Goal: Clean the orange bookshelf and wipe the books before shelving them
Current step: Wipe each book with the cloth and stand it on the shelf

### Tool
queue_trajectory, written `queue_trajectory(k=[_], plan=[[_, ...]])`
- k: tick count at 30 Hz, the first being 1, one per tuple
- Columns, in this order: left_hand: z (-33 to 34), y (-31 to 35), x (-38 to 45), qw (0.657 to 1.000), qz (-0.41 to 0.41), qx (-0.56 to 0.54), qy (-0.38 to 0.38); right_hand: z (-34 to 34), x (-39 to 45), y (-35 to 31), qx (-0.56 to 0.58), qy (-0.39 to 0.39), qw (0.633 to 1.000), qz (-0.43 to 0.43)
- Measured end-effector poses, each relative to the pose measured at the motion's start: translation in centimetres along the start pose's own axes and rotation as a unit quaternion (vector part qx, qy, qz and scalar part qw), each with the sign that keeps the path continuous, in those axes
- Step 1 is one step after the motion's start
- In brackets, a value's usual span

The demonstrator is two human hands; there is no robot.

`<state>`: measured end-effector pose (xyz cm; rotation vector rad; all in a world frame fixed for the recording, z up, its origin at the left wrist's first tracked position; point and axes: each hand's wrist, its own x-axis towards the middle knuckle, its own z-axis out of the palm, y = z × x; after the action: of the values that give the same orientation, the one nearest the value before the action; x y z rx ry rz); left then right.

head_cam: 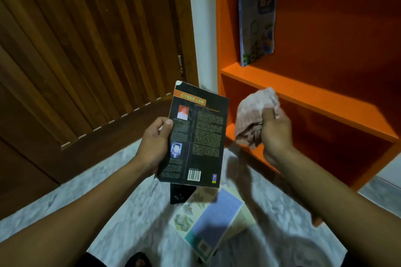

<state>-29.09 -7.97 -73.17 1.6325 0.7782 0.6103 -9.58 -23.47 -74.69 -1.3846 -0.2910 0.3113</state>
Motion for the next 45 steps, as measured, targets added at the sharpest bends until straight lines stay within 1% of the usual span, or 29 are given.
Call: queue_trajectory(k=[1,2,3,6,8,10,12,14,18,21,24,28,30,32,34,36,39,41,42,43,44,45], plan=[[0.5,0.2,-0.3,1.000,0.011,0.011,-0.022,0.3,0.5,-0.3,0.008,0.022,1.000,-0.016],[1.0,0.4,-0.7,0.999,0.023,0.022,-0.043,0.6,0.7,-0.7,0.010,0.026,0.999,-0.030],[1.6,0.6,-1.1,0.997,0.034,0.029,-0.063,1.0,0.8,-0.6,-0.012,0.016,0.998,-0.051],[3.6,1.0,-1.8,0.993,0.051,0.011,-0.109,2.2,0.0,0.0,-0.158,-0.018,0.981,-0.111],[4.4,1.2,-1.9,0.992,0.050,-0.015,-0.114,3.0,-0.9,0.5,-0.224,-0.036,0.961,-0.157],[4.9,1.4,-1.7,0.992,0.051,-0.030,-0.109,3.6,-1.5,0.8,-0.236,-0.067,0.945,-0.216],[5.5,1.4,-1.5,0.992,0.047,-0.046,-0.108,4.0,-1.8,1.5,-0.267,-0.117,0.921,-0.260],[5.8,1.1,-1.2,0.993,0.028,-0.065,-0.095,4.3,-2.5,2.4,-0.288,-0.160,0.899,-0.287],[5.6,0.4,-0.6,0.990,-0.050,-0.115,-0.057,3.8,-4.0,4.5,-0.301,-0.206,0.882,-0.298],[5.3,0.5,0.1,0.981,-0.101,-0.165,-0.017,3.0,-4.6,5.6,-0.328,-0.251,0.857,-0.307],[4.9,1.1,1.3,0.971,-0.117,-0.210,0.010,2.3,-4.8,5.9,-0.333,-0.306,0.831,-0.325],[4.4,2.0,3.0,0.962,-0.123,-0.236,0.059,1.8,-4.8,5.5,-0.320,-0.408,0.779,-0.352],[4.1,2.3,3.5,0.959,-0.122,-0.244,0.076,1.2,-4.8,5.5,-0.317,-0.437,0.768,-0.345],[3.5,2.4,3.8,0.961,-0.122,-0.231,0.089,0.9,-5.0,5.3,-0.319,-0.452,0.770,-0.319],[3.0,2.3,4.0,0.966,-0.103,-0.217,0.096,0.5,-5.0,4.9,-0.298,-0.448,0.781,-0.318],[0.7,3.2,3.4,0.968,-0.068,-0.203,0.129,1.3,-5.0,3.7,-0.288,-0.455,0.791,-0.291],[-0.3,2.7,3.8,0.971,-0.058,-0.189,0.136,0.4,-3.1,4.0,-0.341,-0.412,0.825,-0.183],[-0.6,2.2,3.6,0.968,-0.061,-0.198,0.144,-0.5,-2.1,5.0,-0.363,-0.356,0.855,-0.101],[-0.8,2.0,3.5,0.965,-0.068,-0.209,0.142,-0.8,-1.7,5.5,-0.346,-0.321,0.880,-0.059],[-0.9,1.8,3.4,0.962,-0.077,-0.223,0.136,-1.0,-1.4,5.8,-0.287,-0.291,0.913,0.002],[-1.0,1.6,3.2,0.960,-0.089,-0.232,0.128,-0.9,-1.3,5.6,-0.215,-0.276,0.934,0.065],[-1.0,1.4,3.0,0.960,-0.099,-0.235,0.118,-0.8,-1.2,5.4,-0.146,-0.273,0.943,0.118]])
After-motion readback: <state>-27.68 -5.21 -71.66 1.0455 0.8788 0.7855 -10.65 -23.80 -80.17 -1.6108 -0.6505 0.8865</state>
